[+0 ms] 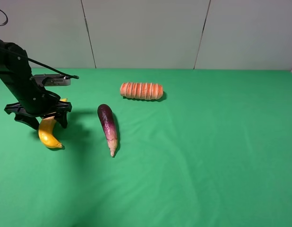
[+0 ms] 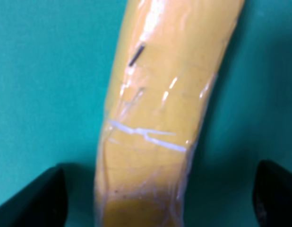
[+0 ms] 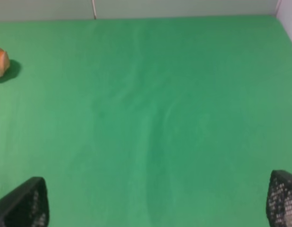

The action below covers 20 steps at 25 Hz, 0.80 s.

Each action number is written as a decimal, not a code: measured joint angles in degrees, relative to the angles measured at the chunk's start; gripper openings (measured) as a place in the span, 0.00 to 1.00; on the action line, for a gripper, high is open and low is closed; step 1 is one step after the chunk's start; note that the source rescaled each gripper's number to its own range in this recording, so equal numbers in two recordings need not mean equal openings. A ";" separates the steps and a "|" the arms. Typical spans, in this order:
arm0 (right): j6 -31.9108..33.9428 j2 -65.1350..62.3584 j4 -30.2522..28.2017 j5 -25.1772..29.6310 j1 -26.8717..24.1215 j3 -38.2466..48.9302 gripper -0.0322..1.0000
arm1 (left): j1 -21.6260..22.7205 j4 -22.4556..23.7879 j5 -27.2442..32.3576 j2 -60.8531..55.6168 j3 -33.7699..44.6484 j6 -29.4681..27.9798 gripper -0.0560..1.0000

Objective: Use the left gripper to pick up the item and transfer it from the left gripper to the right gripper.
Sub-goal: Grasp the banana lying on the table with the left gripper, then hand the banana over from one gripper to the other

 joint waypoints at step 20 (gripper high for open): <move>0.00 0.00 0.00 0.00 0.00 0.00 1.00 | 0.00 1.08 0.73 0.00 -0.91 0.00 0.05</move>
